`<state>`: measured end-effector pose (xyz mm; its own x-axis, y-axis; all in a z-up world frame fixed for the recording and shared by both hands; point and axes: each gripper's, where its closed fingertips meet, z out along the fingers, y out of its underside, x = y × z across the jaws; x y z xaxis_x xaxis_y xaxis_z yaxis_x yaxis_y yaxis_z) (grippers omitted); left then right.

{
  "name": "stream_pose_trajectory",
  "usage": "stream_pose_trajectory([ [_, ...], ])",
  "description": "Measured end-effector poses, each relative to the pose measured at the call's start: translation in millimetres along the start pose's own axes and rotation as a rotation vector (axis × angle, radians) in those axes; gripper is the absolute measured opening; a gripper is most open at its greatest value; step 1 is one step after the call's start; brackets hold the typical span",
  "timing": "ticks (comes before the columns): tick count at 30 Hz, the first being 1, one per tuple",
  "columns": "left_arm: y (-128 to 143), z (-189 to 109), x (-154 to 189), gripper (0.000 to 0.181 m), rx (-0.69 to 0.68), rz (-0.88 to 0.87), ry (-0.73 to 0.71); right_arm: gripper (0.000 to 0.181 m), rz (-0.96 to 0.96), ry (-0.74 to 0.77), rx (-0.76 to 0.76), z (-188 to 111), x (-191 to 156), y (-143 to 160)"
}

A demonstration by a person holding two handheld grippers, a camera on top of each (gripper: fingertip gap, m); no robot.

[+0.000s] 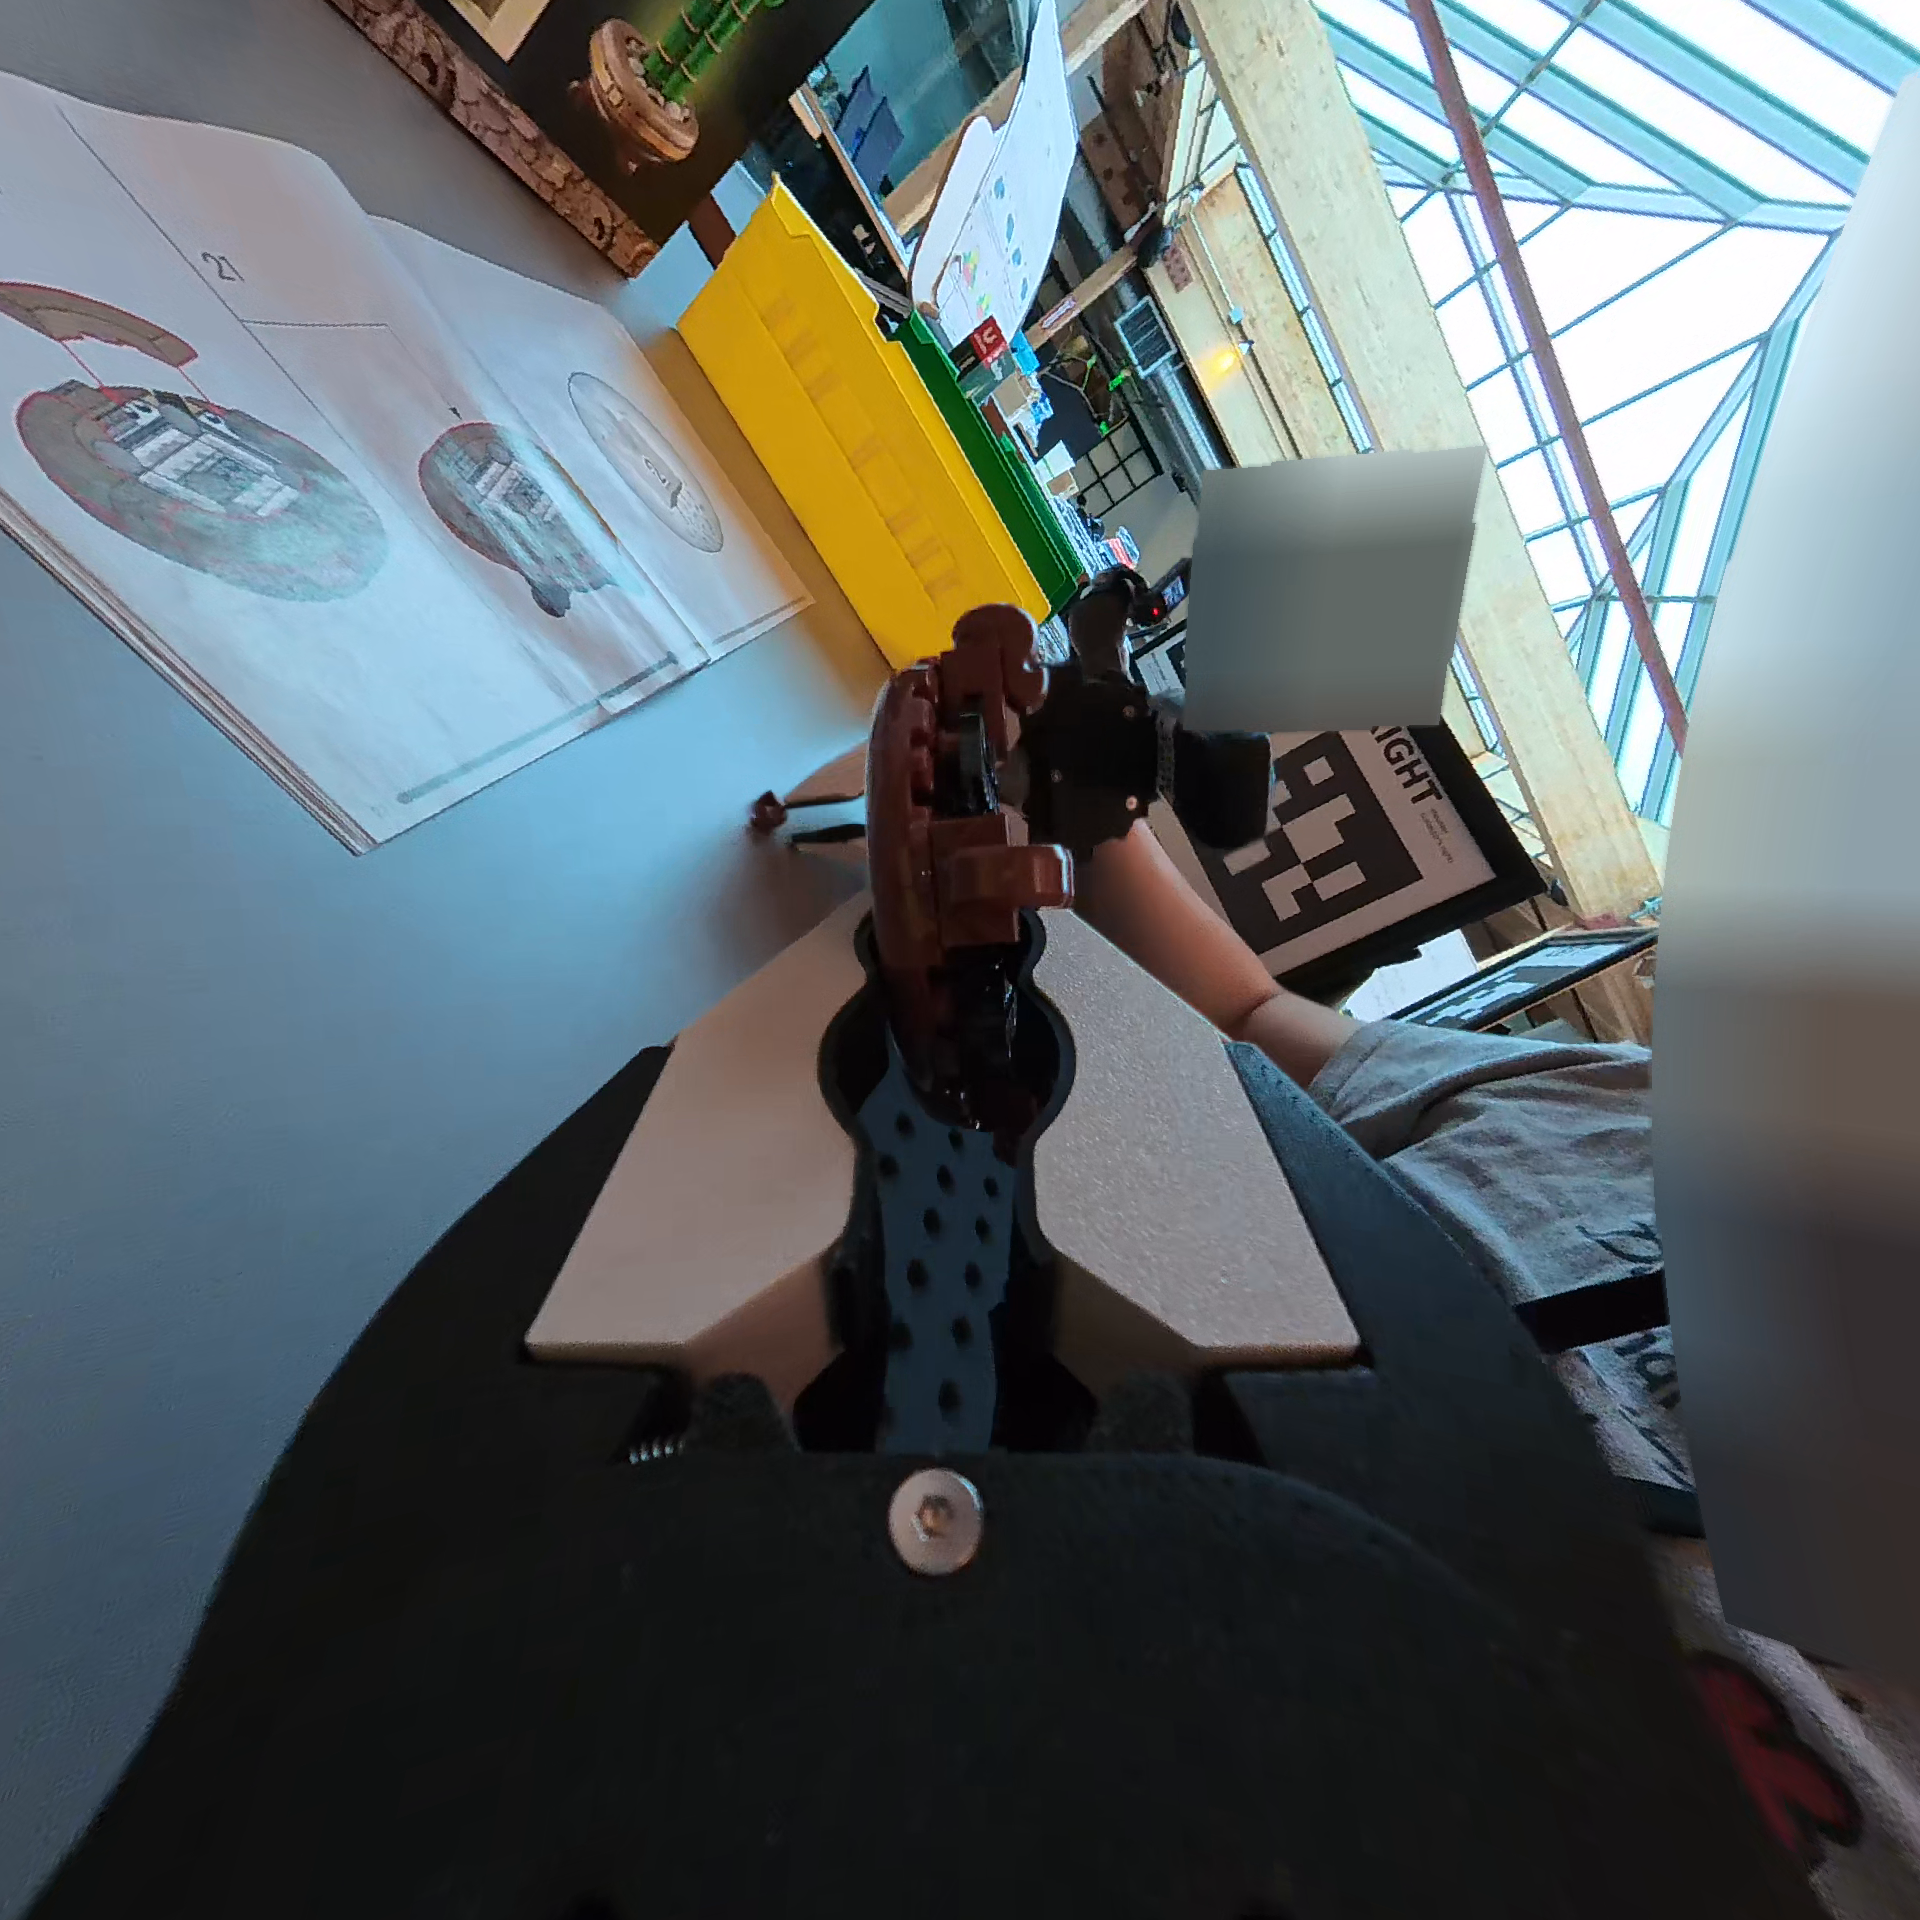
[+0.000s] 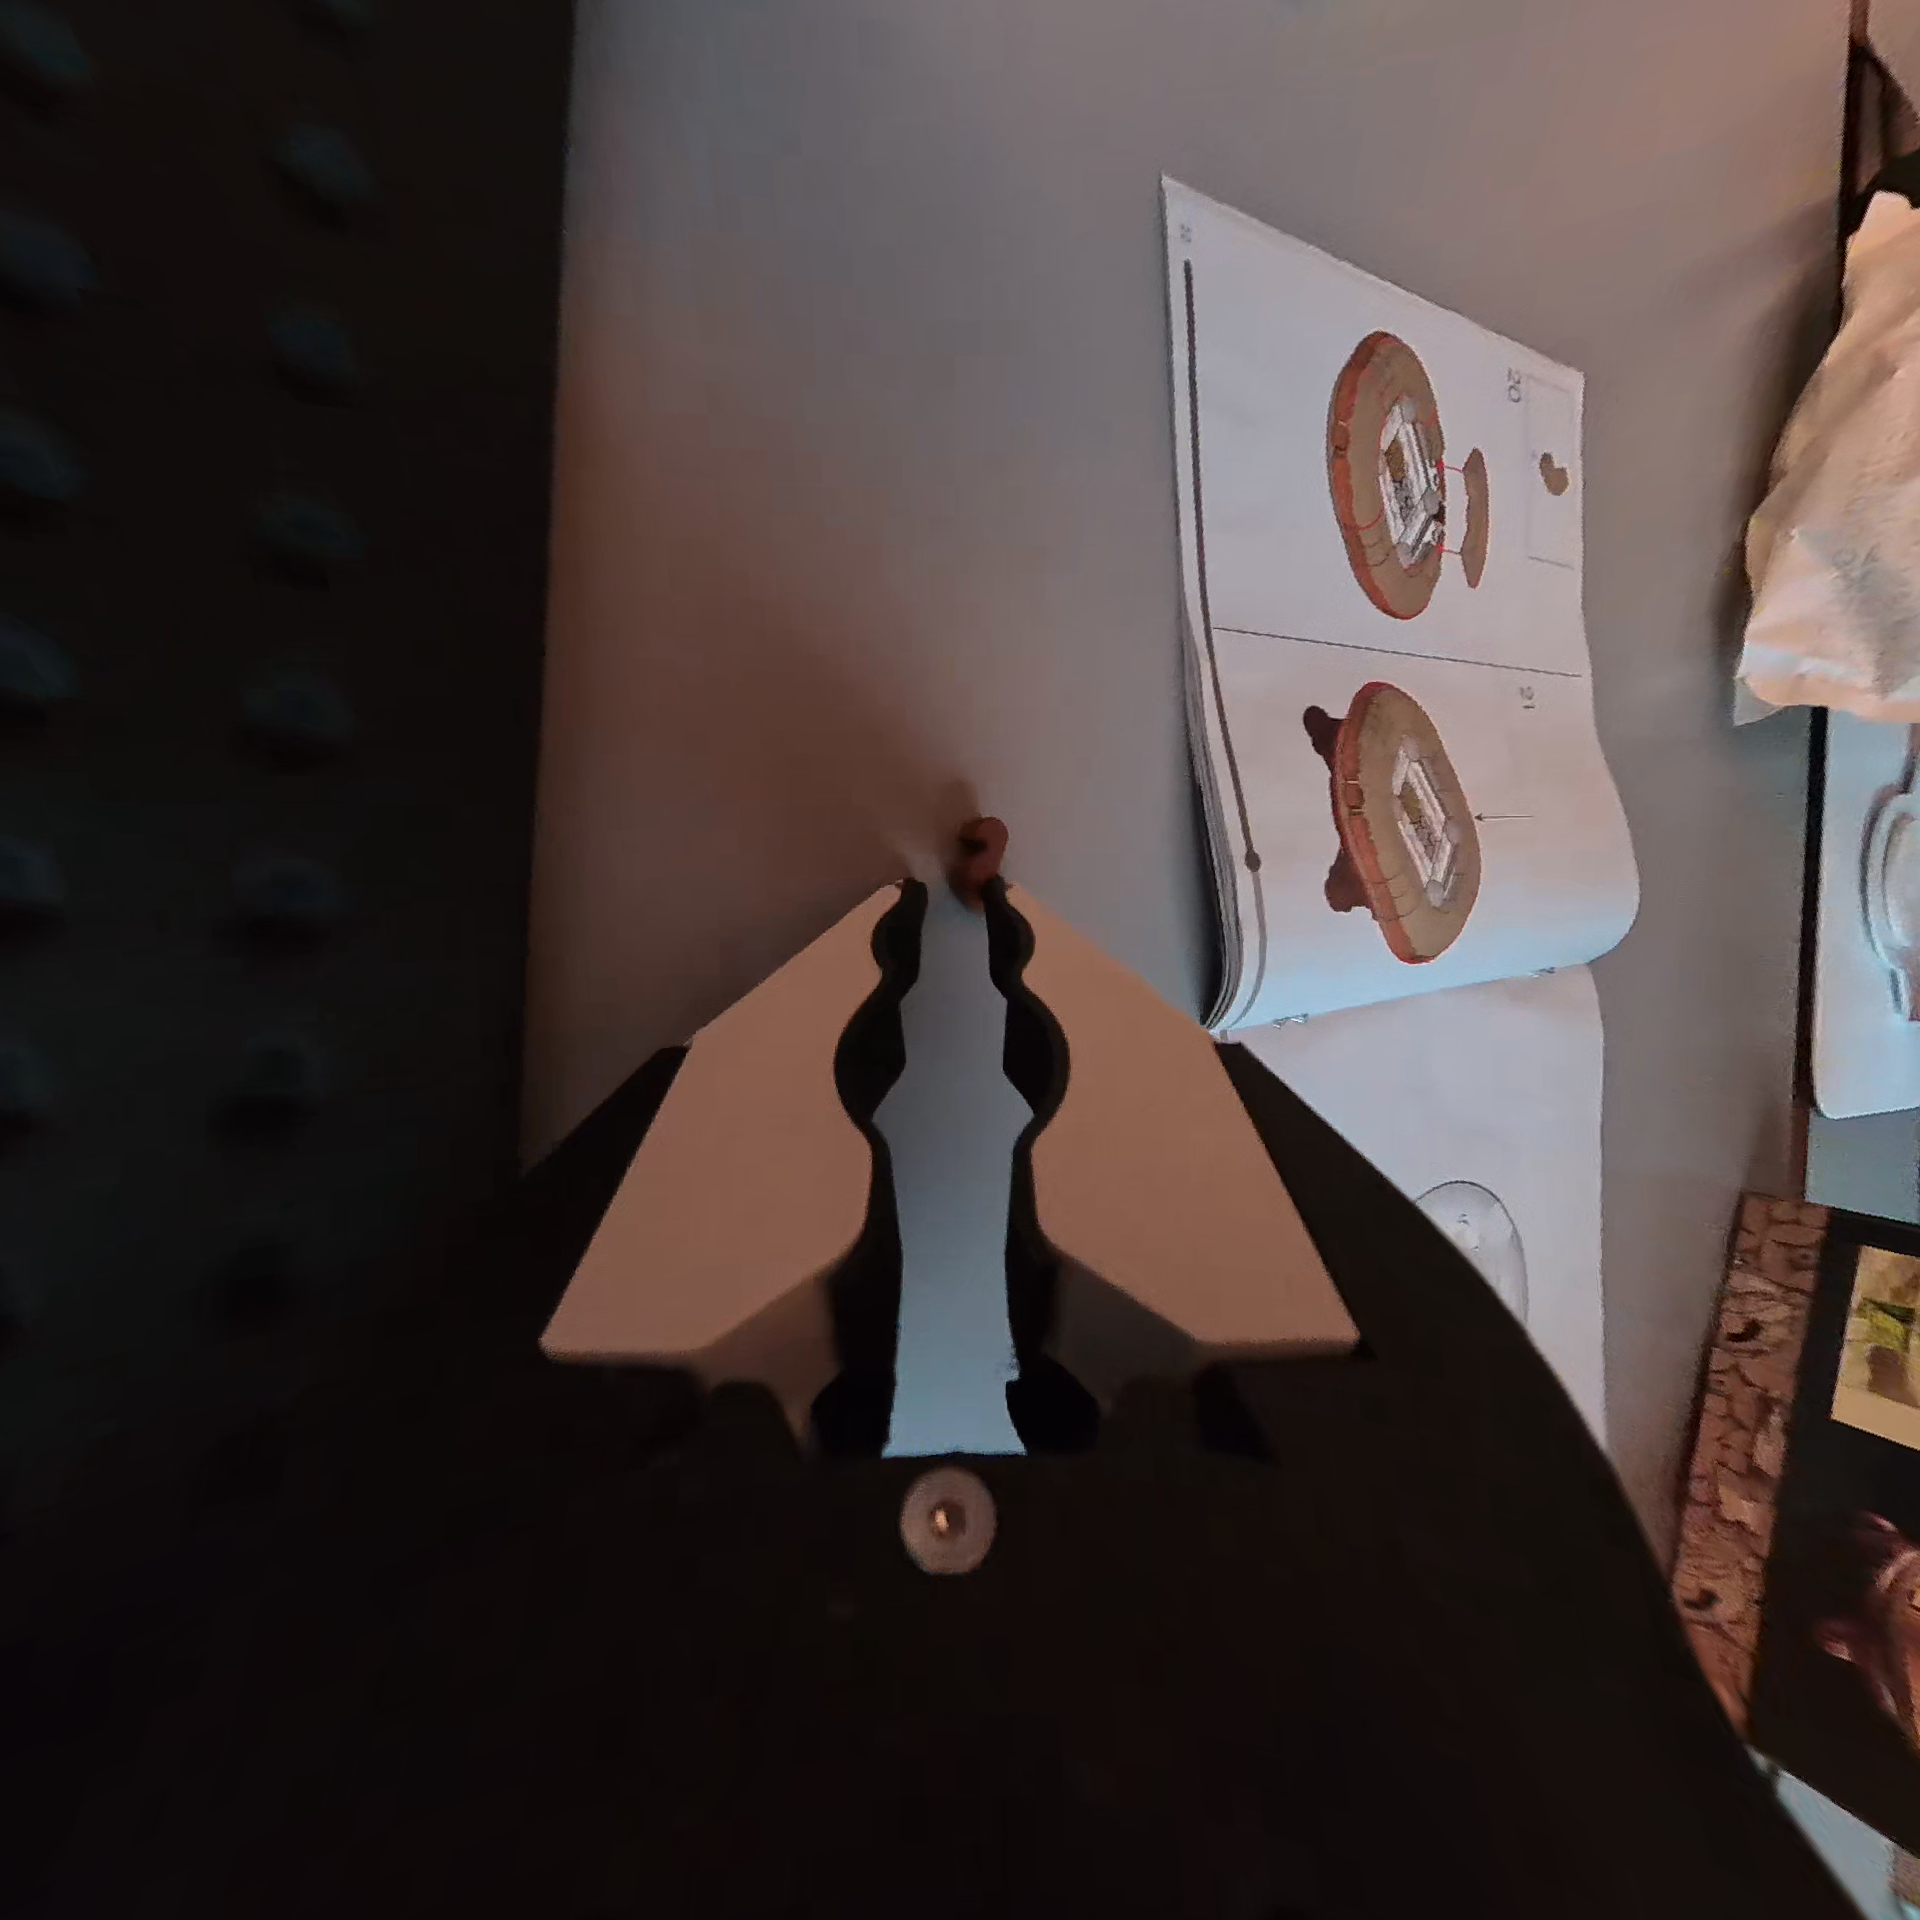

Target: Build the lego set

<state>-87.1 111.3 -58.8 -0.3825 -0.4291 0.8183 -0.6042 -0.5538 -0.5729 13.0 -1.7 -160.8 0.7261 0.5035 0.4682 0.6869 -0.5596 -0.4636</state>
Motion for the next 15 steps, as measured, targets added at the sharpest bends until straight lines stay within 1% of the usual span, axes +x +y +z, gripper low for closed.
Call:
stream_pose_trajectory([
  [2,1,2,2,0.017,-0.011,0.002,0.006,0.015,0.021,0.0,0.012,0,4,-2],
  [5,2,3,3,0.017,-0.022,0.013,0.002,0.021,-0.022,0.044,0.055,-3,13,-9],
  [7,2,3,3,0.017,-0.026,0.012,0.002,0.024,-0.035,0.011,0.017,2,12,-1],
  [9,2,2,4,0.017,-0.026,0.007,0.012,0.018,-0.003,-0.025,0.033,6,11,-1],
  [10,1,3,4,0.016,-0.024,0.006,0.011,0.009,0.023,-0.063,0.029,8,9,0],
  [12,1,3,3,0.016,-0.025,0.009,0.005,0.007,0.126,-0.112,0.064,9,10,-6],
  [14,1,3,1,0.016,-0.027,0.007,0.002,0.006,0.356,-0.228,0.119,9,8,-18],
  [15,2,3,0,0.016,-0.028,0.004,0.0,0.006,0.499,-0.294,0.176,7,10,-29],
])
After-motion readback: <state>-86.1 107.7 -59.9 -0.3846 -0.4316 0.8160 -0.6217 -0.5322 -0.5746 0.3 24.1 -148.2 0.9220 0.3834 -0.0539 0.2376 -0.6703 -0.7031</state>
